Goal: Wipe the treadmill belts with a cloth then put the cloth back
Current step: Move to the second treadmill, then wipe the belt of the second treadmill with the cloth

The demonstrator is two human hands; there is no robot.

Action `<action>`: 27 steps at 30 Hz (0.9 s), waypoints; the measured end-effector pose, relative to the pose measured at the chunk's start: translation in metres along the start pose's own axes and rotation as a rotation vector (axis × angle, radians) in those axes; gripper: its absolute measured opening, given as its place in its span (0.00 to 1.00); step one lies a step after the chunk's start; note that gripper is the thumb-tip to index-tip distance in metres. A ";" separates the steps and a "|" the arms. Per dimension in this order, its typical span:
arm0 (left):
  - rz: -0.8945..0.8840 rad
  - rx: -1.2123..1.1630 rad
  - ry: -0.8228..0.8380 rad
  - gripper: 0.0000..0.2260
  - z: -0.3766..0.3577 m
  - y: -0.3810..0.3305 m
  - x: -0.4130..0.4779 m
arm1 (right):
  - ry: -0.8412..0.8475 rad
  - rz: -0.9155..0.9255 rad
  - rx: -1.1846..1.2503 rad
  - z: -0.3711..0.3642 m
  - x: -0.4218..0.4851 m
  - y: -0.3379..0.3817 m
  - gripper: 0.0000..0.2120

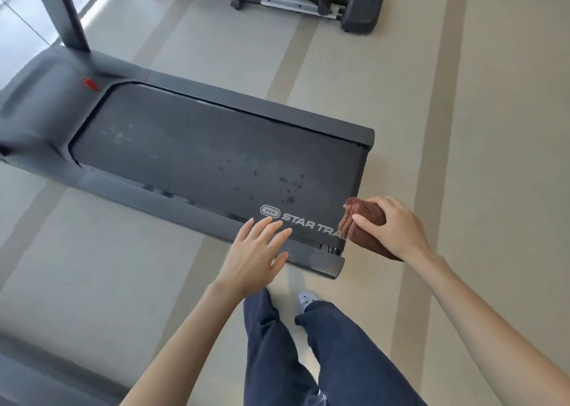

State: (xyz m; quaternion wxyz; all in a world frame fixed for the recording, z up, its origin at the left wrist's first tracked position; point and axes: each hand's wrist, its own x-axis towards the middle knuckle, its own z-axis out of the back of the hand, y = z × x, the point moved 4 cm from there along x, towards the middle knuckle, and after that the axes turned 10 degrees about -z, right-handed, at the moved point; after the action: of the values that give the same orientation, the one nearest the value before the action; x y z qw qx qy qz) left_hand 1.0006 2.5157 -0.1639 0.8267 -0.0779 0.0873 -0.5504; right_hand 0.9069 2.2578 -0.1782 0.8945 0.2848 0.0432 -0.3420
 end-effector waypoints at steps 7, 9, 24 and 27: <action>-0.165 0.017 0.088 0.19 -0.039 0.073 0.023 | -0.064 -0.110 -0.027 -0.042 0.046 0.012 0.17; -0.192 0.034 0.123 0.19 -0.061 0.093 0.031 | -0.077 -0.143 -0.002 -0.066 0.061 0.008 0.18; -0.355 0.022 0.288 0.21 -0.429 0.203 0.165 | -0.097 -0.226 -0.135 -0.390 0.222 -0.160 0.22; -0.384 0.069 0.249 0.23 -0.513 0.225 0.198 | -0.139 -0.173 -0.267 -0.462 0.262 -0.204 0.24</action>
State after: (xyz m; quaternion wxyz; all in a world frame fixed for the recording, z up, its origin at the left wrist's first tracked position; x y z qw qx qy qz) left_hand 1.1589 2.4022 -0.7246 0.6917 0.0039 0.1534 -0.7057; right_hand 1.0312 2.2297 -0.7331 0.8923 0.1345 0.0504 -0.4280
